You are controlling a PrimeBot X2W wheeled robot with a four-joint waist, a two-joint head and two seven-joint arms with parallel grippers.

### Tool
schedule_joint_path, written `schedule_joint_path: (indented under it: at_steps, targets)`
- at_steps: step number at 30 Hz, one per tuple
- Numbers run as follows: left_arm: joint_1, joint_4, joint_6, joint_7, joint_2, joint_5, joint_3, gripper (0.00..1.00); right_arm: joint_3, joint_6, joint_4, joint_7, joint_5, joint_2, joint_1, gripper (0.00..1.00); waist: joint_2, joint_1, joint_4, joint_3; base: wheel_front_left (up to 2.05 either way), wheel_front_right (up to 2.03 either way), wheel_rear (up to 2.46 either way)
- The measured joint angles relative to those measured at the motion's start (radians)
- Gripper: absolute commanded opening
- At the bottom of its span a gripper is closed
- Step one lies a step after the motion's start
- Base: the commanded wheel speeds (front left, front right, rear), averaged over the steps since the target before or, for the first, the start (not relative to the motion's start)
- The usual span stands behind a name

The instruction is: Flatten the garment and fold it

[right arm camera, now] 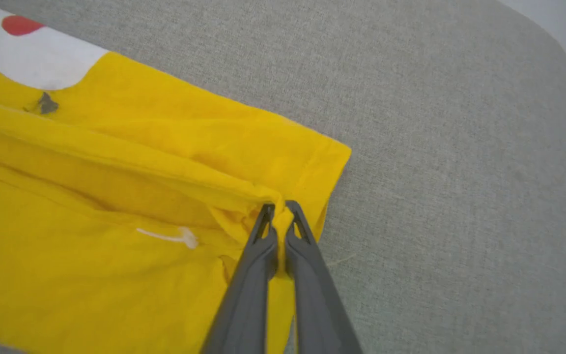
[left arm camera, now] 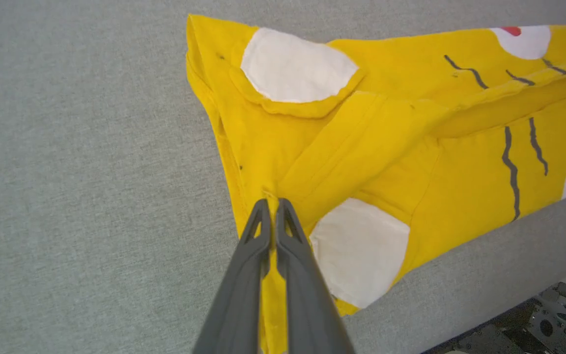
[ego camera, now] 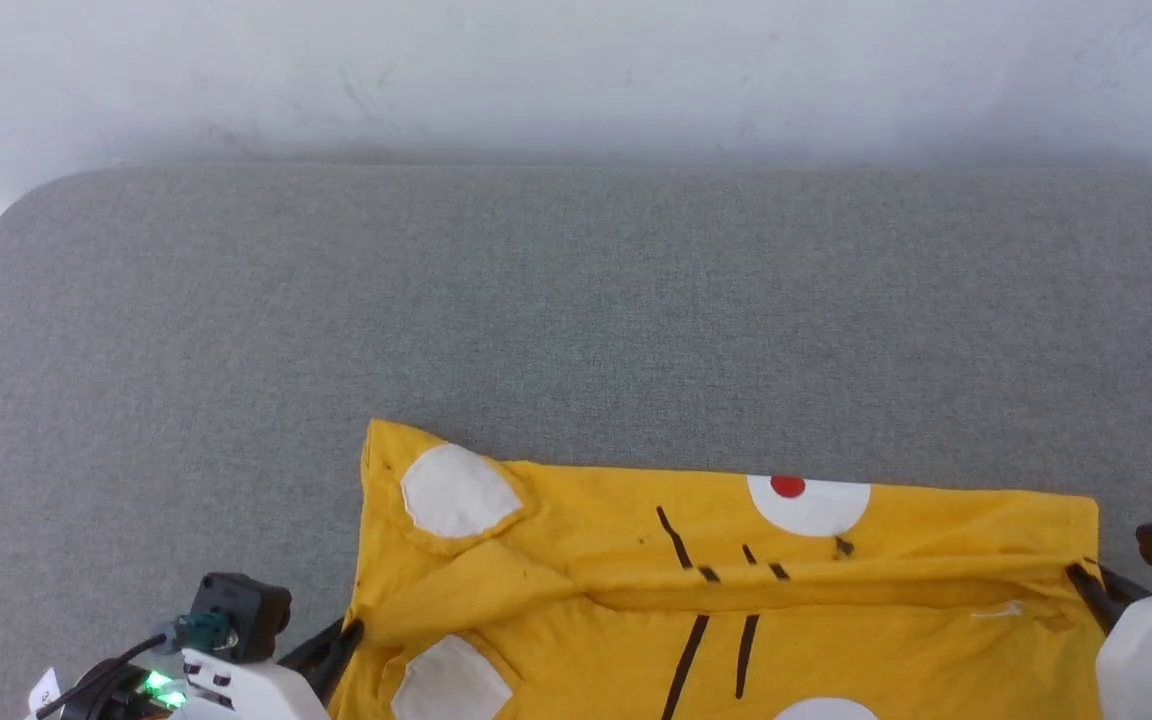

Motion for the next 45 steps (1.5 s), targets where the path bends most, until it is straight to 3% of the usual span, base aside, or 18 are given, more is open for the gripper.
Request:
schedule_joint_path:
  at_steps: [14, 15, 16, 17, 18, 19, 25, 29, 36, 40, 45]
  targets:
    - [-0.041, 0.185, -0.096, 0.003, -0.056, 0.033, -0.075, 0.0, 0.109, 0.0, 0.056, 0.022, 0.004, -0.085, -0.001, 0.0, 0.0, 0.0001, 0.002, 0.027, 0.0, 0.0, 0.0]
    - [-0.046, 0.195, -0.097, 0.003, -0.06, 0.035, -0.078, 0.0, 0.116, 0.0, 0.061, 0.022, 0.007, -0.089, -0.006, 0.05, 0.0, 0.0001, 0.001, 0.028, 0.0, 0.0, 0.0]
    - [-0.049, 0.205, -0.099, 0.001, -0.063, 0.04, -0.081, 0.0, 0.125, 0.0, 0.064, 0.022, 0.01, -0.093, -0.01, 0.64, 0.0, 0.0002, 0.001, 0.027, 0.0, 0.0, 0.0]
    - [-0.052, 0.214, -0.106, -0.009, -0.069, 0.042, -0.082, 0.36, 0.137, 0.0, 0.063, 0.02, 0.01, -0.101, -0.013, 1.0, 0.0, 0.0002, 0.001, 0.025, 0.0, 0.0, 0.0]
    - [-0.054, 0.223, -0.106, -0.02, -0.076, 0.042, -0.082, 0.36, 0.146, 0.0, 0.064, 0.017, 0.012, -0.107, -0.017, 1.0, 0.0, 0.0001, 0.001, 0.023, 0.0, 0.0, 0.0]
    - [-0.057, 0.232, -0.106, -0.031, -0.083, 0.044, -0.082, 1.0, 0.155, 0.0, 0.064, 0.012, 0.015, -0.112, -0.021, 1.0, 0.0, 0.0001, 0.001, 0.019, 0.0, 0.0, 0.0]
    - [-0.062, 0.258, -0.105, -0.116, -0.114, 0.047, -0.056, 1.0, 0.127, 0.0, 0.025, 0.005, 0.088, -0.107, -0.029, 1.0, 0.0, 0.0001, -0.005, -0.015, 0.0, 0.0, 0.0]
    - [-0.063, 0.247, -0.089, -0.228, -0.159, 0.022, 0.009, 1.0, 0.069, 0.0, -0.053, 0.02, 0.142, -0.08, -0.029, 1.0, 0.0, 0.0001, -0.01, -0.039, 0.0, 0.0, 0.0]
    - [-0.062, 0.261, -0.052, -0.456, -0.258, 0.0, 0.12, 1.0, -0.115, 0.0, -0.119, 0.056, 0.137, 0.072, -0.003, 1.0, 0.0, 0.0001, -0.01, -0.06, 0.0, 0.0, 0.0]
    - [-0.043, 0.257, -0.014, -0.489, -0.318, 0.037, 0.205, 1.0, -0.215, 0.0, -0.122, 0.077, 0.084, 0.194, 0.037, 1.0, 0.0, 0.0001, -0.001, -0.061, 0.0, 0.0, 0.0]
    - [0.004, 0.176, 0.003, -0.491, -0.416, 0.196, 0.373, 1.0, -0.342, 0.0, -0.105, 0.094, 0.007, 0.354, 0.063, 1.0, 0.0, 0.0001, 0.011, -0.057, 0.0, 0.0, 0.0]
